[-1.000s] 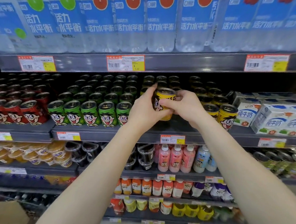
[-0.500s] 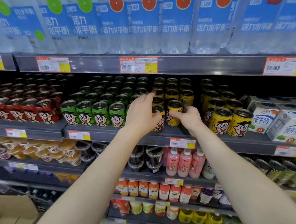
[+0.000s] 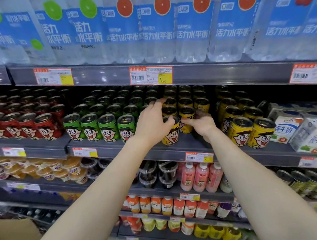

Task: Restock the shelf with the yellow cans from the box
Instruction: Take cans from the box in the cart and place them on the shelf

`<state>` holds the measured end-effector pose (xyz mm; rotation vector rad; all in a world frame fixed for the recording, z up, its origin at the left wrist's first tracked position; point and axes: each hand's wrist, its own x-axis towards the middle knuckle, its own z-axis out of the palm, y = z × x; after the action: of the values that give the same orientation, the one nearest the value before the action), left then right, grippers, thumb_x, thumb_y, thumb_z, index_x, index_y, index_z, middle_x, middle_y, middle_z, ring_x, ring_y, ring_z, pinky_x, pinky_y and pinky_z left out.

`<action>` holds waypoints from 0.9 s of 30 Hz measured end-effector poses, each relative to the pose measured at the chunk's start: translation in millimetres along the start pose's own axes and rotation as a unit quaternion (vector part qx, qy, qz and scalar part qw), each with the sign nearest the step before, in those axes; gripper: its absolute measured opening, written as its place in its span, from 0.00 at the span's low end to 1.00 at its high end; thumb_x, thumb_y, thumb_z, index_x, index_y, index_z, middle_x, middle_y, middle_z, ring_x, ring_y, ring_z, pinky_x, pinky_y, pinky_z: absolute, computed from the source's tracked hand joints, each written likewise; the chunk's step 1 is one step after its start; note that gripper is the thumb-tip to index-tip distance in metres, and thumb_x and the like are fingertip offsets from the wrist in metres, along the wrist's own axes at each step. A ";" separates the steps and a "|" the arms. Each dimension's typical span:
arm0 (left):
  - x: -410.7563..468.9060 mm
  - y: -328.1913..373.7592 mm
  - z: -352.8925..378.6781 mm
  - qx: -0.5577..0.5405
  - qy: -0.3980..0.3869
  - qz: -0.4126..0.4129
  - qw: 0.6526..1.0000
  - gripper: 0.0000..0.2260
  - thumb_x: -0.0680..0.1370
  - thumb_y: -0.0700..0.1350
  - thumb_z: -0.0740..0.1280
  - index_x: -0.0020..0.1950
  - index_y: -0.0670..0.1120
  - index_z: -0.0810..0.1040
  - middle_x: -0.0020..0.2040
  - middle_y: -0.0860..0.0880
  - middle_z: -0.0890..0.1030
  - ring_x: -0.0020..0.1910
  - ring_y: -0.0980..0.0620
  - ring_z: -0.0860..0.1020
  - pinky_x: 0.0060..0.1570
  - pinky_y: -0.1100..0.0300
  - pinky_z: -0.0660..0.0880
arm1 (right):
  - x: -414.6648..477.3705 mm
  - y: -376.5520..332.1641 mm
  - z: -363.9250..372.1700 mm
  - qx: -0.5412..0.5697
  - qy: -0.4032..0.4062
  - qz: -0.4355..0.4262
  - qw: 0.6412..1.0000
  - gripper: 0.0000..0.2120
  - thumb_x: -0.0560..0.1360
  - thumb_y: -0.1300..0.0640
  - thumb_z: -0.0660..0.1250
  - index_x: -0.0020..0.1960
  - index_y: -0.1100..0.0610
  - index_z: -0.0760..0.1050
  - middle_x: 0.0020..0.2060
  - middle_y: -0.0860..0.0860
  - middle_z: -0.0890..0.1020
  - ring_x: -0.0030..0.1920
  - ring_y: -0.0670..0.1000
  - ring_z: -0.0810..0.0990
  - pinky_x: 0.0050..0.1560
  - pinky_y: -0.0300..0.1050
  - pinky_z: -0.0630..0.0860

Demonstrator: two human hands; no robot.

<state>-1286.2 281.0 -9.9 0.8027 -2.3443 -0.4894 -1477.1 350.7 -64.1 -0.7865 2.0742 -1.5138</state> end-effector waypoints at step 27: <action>-101.6 25.9 -58.8 0.215 -0.041 -0.001 0.976 0.31 0.79 0.52 0.67 0.80 0.43 0.65 0.78 0.41 0.69 0.77 0.40 0.66 0.76 0.47 0.64 | -154.2 -49.8 -20.5 -0.327 -0.017 -0.218 0.919 0.28 0.78 0.56 0.63 0.77 0.53 0.65 0.75 0.53 0.69 0.73 0.58 0.68 0.69 0.54 0.71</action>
<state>-1194.8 357.8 4.2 0.9932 -2.5654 -0.0082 -1368.1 457.8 -6.4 -1.5919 2.5193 -0.9471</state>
